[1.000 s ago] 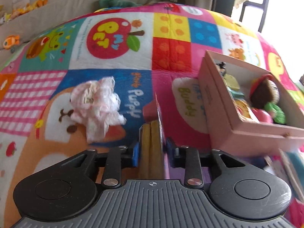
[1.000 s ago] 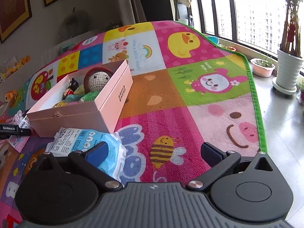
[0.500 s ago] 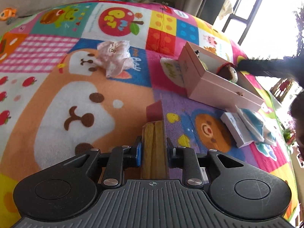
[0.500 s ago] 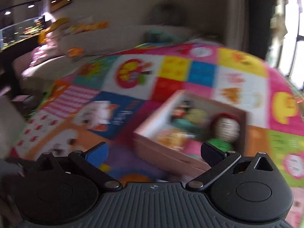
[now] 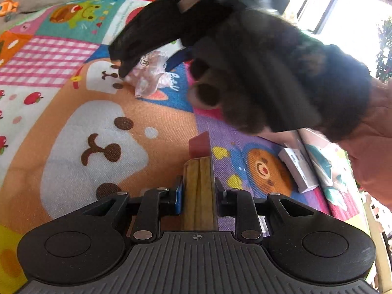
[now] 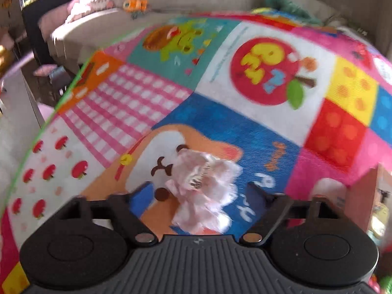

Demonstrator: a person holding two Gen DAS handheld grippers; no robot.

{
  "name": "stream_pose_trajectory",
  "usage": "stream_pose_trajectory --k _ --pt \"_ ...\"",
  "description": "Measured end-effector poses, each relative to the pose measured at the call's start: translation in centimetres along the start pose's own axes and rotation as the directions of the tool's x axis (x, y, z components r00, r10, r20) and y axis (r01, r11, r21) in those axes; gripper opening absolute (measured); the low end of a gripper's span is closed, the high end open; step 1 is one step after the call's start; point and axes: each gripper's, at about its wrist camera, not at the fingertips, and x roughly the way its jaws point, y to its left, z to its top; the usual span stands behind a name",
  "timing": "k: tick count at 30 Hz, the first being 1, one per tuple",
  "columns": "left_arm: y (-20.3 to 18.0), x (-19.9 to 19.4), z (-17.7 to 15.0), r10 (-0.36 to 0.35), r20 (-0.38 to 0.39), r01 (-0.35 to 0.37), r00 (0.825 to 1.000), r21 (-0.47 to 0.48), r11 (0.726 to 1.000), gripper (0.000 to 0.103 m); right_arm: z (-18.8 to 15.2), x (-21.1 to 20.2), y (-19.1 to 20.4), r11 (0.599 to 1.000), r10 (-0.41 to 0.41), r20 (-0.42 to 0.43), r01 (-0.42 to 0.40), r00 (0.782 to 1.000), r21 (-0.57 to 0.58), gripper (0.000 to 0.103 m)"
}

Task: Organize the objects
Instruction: 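Grasp the pink-white lace bow with right tool while left tool holds the block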

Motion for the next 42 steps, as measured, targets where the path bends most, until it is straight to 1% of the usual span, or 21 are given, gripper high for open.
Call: stream_pose_trajectory --k 1,2,5,8,12,16,18,19,21,24,28,30,32,33,34,36,38,39,40,41,42 --pt "0.0 0.0 0.0 -0.004 0.0 0.004 1.0 -0.003 1.0 0.027 0.0 0.4 0.1 1.0 0.002 -0.015 -0.003 1.0 -0.006 0.043" --pt "0.0 0.0 0.0 -0.006 0.0 0.006 1.0 -0.007 1.0 0.027 0.0 0.6 0.1 1.0 0.01 -0.023 -0.01 1.0 -0.004 0.029" --pt "0.0 -0.1 0.1 -0.005 0.0 0.005 1.0 -0.011 1.0 0.027 -0.6 -0.7 -0.8 0.999 0.04 -0.006 -0.04 0.999 0.038 0.023" --pt "0.0 -0.1 0.1 -0.001 -0.002 0.001 1.0 -0.01 1.0 0.027 -1.9 -3.4 -2.3 0.996 0.046 0.032 -0.048 0.998 0.076 0.021" --pt "0.1 -0.2 0.1 0.002 0.0 -0.002 1.0 -0.019 1.0 0.027 -5.6 -8.7 -5.0 0.99 0.069 0.063 -0.076 0.996 0.117 0.021" --pt "-0.3 -0.1 0.2 0.024 -0.003 -0.024 1.0 -0.017 1.0 0.027 -10.9 -13.5 -6.1 0.997 0.018 0.071 -0.023 0.997 0.07 0.021" --pt "-0.7 0.1 0.3 0.04 -0.007 -0.04 0.999 -0.006 0.999 0.027 -14.0 -15.2 -5.9 0.999 -0.039 0.074 0.039 0.996 0.008 0.021" --pt "-1.0 0.1 0.4 0.046 -0.01 -0.046 0.999 0.002 0.999 0.027 -15.6 -15.8 -5.7 0.998 -0.061 0.072 0.063 0.996 -0.023 0.021" --pt "-1.7 0.3 0.4 0.045 -0.019 -0.045 0.999 0.015 0.999 0.027 -18.8 -16.7 -5.6 0.997 -0.065 0.037 0.067 0.997 -0.043 0.021" --pt "-2.9 0.7 0.2 0.015 -0.045 -0.013 0.999 0.036 0.999 0.027 -22.9 -17.4 -5.9 0.999 -0.041 -0.02 0.041 0.999 0.007 0.021" --pt "-5.5 1.2 -0.6 0.002 -0.064 0.004 0.998 0.088 0.996 0.027 -27.1 -18.6 -5.9 0.999 -0.036 -0.023 0.036 0.999 0.024 0.021" --pt "-6.6 1.5 -0.9 0.006 -0.074 0.003 0.997 0.109 0.994 0.027 -28.5 -19.3 -5.8 0.999 -0.049 -0.014 0.05 0.999 0.023 0.03" --pt "-7.3 1.6 -1.0 0.03 -0.072 -0.02 0.997 0.134 0.991 0.027 -29.6 -19.7 -5.8 0.997 -0.078 0.0 0.078 0.997 0.014 0.065" --pt "-7.5 1.6 -1.1 0.036 -0.071 -0.026 0.997 0.139 0.99 0.027 -30.3 -20.1 -6.0 0.996 -0.094 0.013 0.094 0.995 0.009 0.069" --pt "-7.5 1.6 -1.2 0.037 -0.072 -0.027 0.997 0.136 0.99 0.027 -30.7 -20.3 -6.3 0.993 -0.115 0.018 0.115 0.993 0.001 0.071" --pt "-7.5 1.4 -1.3 0.039 -0.075 -0.028 0.996 0.133 0.991 0.027 -31.7 -20.7 -6.7 0.981 -0.194 0.032 0.195 0.98 -0.019 0.071" --pt "-7.6 1.3 -1.4 0.044 -0.075 -0.033 0.996 0.136 0.99 0.027 -32.4 -21.0 -7.2 0.957 -0.287 0.057 0.289 0.956 -0.03 0.072" --pt "-7.7 1.4 -1.3 0.048 -0.074 -0.037 0.996 0.138 0.99 0.027 -32.6 -21.2 -7.5 0.947 -0.317 0.068 0.319 0.946 -0.023 0.072" --pt "-7.8 1.4 -1.3 0.053 -0.074 -0.043 0.996 0.141 0.989 0.027 -32.7 -21.5 -7.9 0.948 -0.317 0.076 0.318 0.945 0.004 0.074" --pt "-7.9 1.4 -1.3 0.059 -0.074 -0.048 0.996 0.145 0.988 0.027 -32.7 -21.9 -8.4 0.957 -0.288 0.085 0.285 0.954 0.046 0.079" --pt "-8.0 1.4 -1.3 0.064 -0.074 -0.052 0.995 0.147 0.988 0.027 -32.7 -22.4 -8.8 0.968 -0.241 0.094 0.232 0.966 0.094 0.081"
